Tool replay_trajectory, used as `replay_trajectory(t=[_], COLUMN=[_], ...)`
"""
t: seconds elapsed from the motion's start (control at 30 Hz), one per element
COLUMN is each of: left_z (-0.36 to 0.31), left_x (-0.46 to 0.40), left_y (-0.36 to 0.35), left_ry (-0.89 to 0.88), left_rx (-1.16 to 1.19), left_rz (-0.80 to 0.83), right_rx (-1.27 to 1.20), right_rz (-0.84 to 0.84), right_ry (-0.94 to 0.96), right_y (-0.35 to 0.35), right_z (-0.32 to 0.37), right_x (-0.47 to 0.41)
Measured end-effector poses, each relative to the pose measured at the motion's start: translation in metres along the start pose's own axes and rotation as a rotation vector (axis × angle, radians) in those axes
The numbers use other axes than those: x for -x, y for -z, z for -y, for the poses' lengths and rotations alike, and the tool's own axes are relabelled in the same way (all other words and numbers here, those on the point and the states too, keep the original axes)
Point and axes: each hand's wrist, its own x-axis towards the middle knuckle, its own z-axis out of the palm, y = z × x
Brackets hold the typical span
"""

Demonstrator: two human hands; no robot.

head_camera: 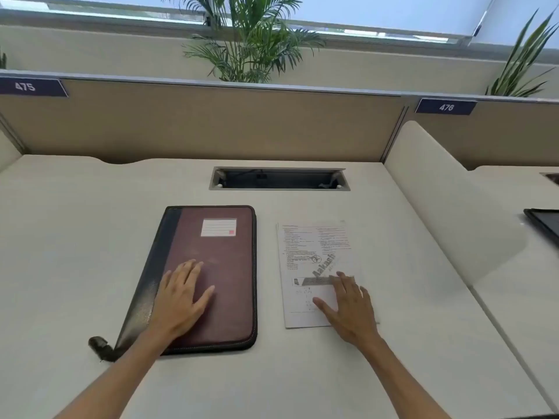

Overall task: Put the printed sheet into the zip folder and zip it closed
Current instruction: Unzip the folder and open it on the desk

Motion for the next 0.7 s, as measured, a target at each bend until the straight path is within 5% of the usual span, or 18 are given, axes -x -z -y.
replay_trajectory(t=[0.3, 0.7], left_z=[0.005, 0.058], left_x=[0.004, -0.061], left_y=[-0.008, 0.009], left_ry=[-0.036, 0.099], left_rx=[-0.056, -0.038], left_rz=[-0.005, -0.144], right_rx=[0.048, -0.201], right_rz=[-0.061, -0.13], right_ry=[0.02, 0.175], right_y=[0.002, 0.012], right_z=[0.005, 0.084], right_x=[-0.008, -0.067])
